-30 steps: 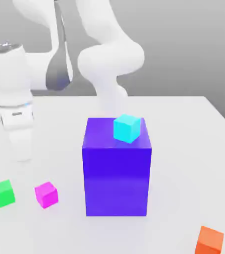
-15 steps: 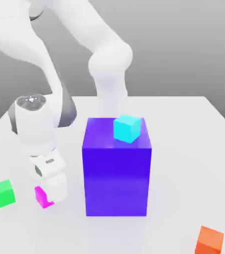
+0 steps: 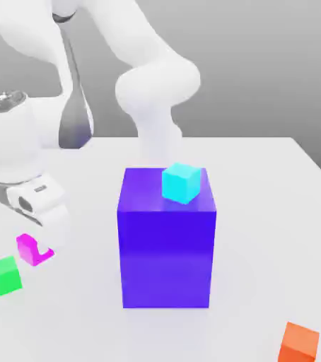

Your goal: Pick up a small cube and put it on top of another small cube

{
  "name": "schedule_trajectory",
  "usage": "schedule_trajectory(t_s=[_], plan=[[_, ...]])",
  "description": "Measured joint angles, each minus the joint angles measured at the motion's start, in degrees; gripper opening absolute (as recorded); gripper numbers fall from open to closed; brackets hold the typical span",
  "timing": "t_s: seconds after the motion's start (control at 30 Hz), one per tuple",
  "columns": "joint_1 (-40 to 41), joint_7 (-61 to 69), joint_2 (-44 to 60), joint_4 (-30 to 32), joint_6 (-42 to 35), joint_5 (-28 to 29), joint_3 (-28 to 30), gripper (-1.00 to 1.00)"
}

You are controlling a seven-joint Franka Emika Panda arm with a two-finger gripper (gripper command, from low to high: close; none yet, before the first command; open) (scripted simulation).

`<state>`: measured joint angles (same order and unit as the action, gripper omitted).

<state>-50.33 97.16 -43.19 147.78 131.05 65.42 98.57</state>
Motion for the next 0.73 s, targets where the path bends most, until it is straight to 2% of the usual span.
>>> schedule_trajectory(t_s=[0.23, 0.37, 0.4, 0.6, 0.73], plan=[[3.1, 16.4, -3.5, -5.1, -4.8, -1.0, -2.3, -1.00], [-3.0, 14.5, -6.4, -6.9, -1.9, 6.1, 7.0, -1.00], [-4.1, 13.8, -7.0, -7.2, -1.4, 7.5, 8.6, 1.00], [-4.7, 13.6, -7.3, -7.3, -1.1, 8.0, 9.4, 1.00], [0.8, 16.5, -6.0, -6.3, -4.7, 2.3, 1.3, 1.00]])
